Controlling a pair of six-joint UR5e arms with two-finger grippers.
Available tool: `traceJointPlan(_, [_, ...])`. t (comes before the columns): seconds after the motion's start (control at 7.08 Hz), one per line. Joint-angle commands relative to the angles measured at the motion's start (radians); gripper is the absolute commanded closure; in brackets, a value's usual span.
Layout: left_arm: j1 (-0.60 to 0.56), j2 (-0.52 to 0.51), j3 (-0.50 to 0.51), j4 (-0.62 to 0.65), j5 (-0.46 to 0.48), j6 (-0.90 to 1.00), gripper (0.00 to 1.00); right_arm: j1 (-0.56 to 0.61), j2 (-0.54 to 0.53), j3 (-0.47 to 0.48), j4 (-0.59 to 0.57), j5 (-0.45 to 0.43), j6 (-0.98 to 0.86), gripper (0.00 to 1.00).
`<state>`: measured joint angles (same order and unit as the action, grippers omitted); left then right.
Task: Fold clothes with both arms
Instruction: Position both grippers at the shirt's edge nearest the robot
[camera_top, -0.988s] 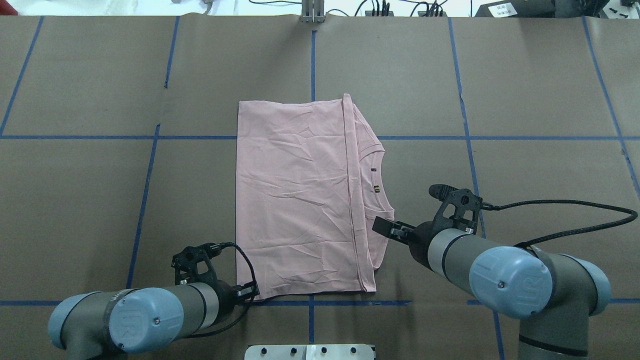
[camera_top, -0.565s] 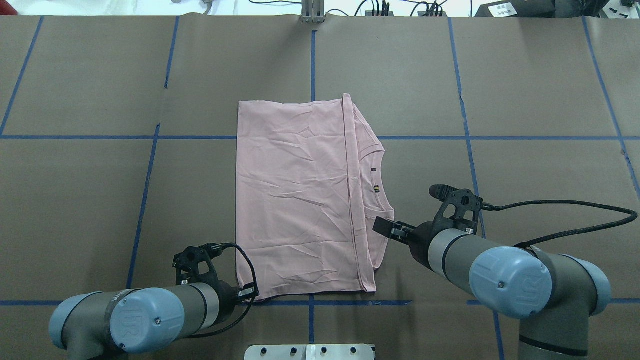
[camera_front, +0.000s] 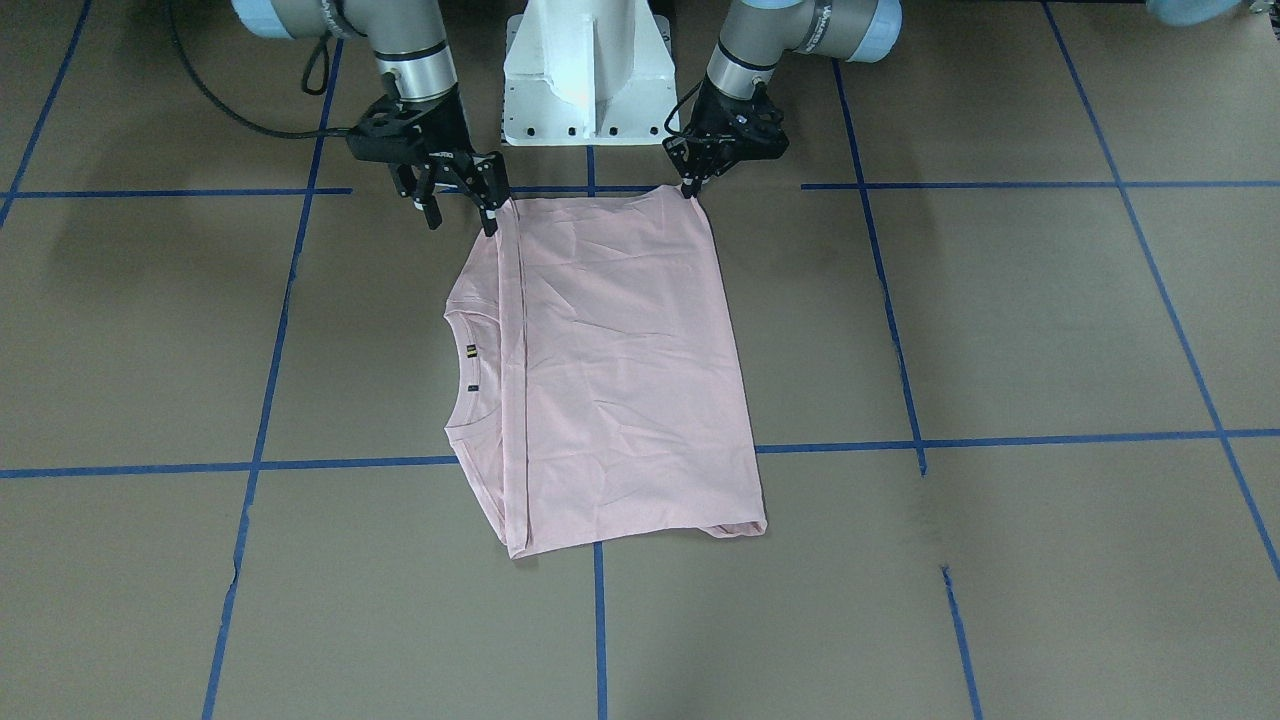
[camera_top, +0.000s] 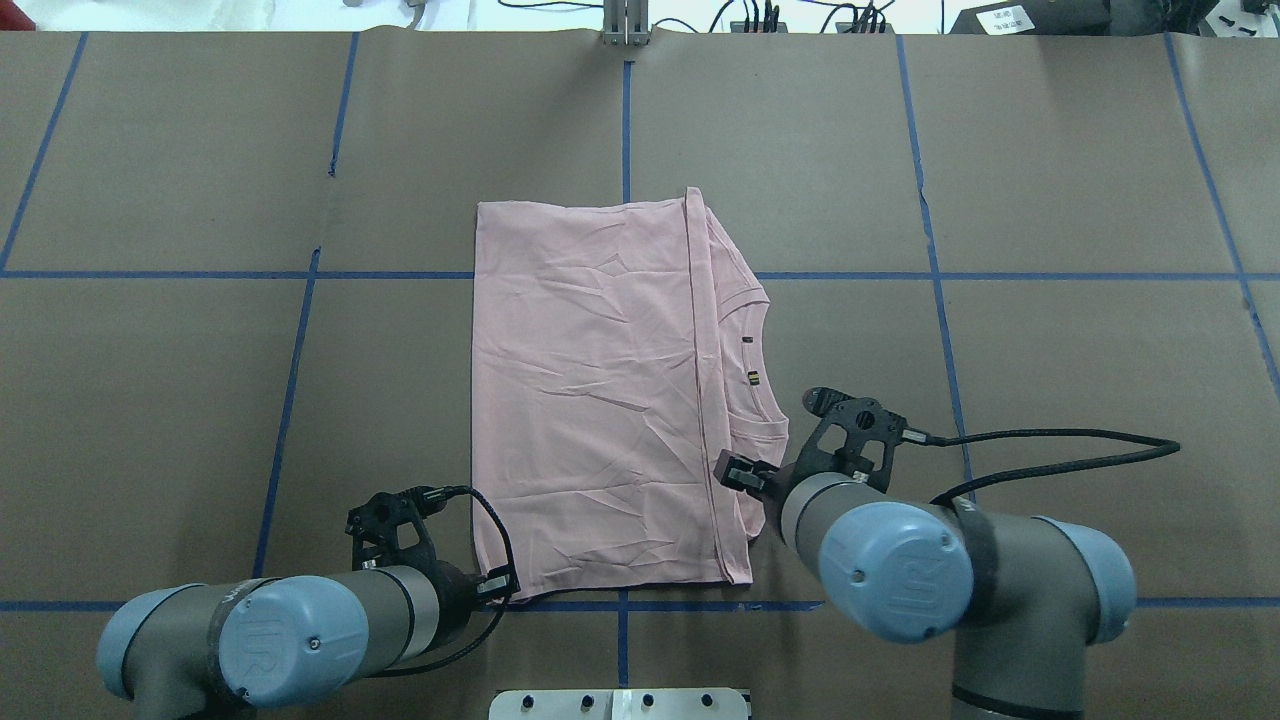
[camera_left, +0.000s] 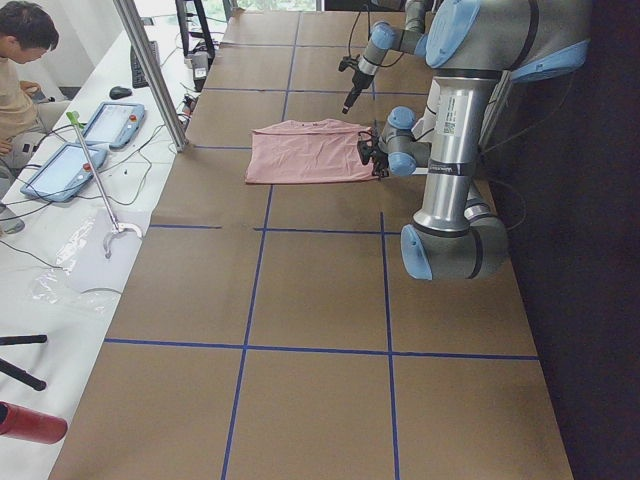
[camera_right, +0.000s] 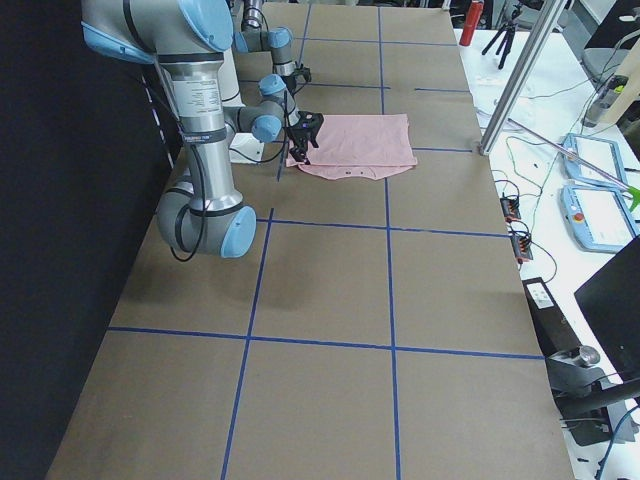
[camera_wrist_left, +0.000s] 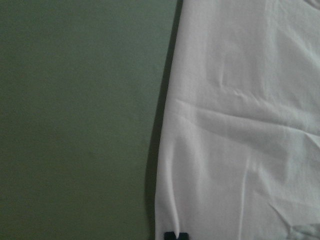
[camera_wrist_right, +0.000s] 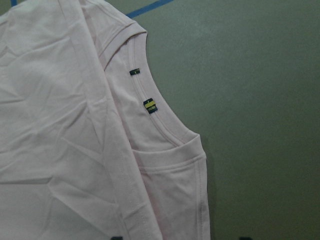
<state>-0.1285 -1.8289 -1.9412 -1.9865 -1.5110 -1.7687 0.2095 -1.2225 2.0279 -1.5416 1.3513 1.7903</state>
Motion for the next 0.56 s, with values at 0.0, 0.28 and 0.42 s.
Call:
traceJointPlan(0.0, [0.001, -0.001, -0.007, 0.0, 0.0, 0.0, 1.0, -0.028, 0.115, -0.089, -0.137, 0.002, 0.005, 0.29])
traceJointPlan(0.28, [0.001, -0.001, -0.009, 0.0, 0.0, -0.002, 1.0, -0.03, 0.109, -0.1, -0.143, 0.006, -0.105, 0.31])
traceJointPlan(0.42, [0.001, -0.001, -0.009, 0.0, 0.0, -0.002, 1.0, -0.033, 0.106, -0.101, -0.138, 0.006, -0.121, 0.31])
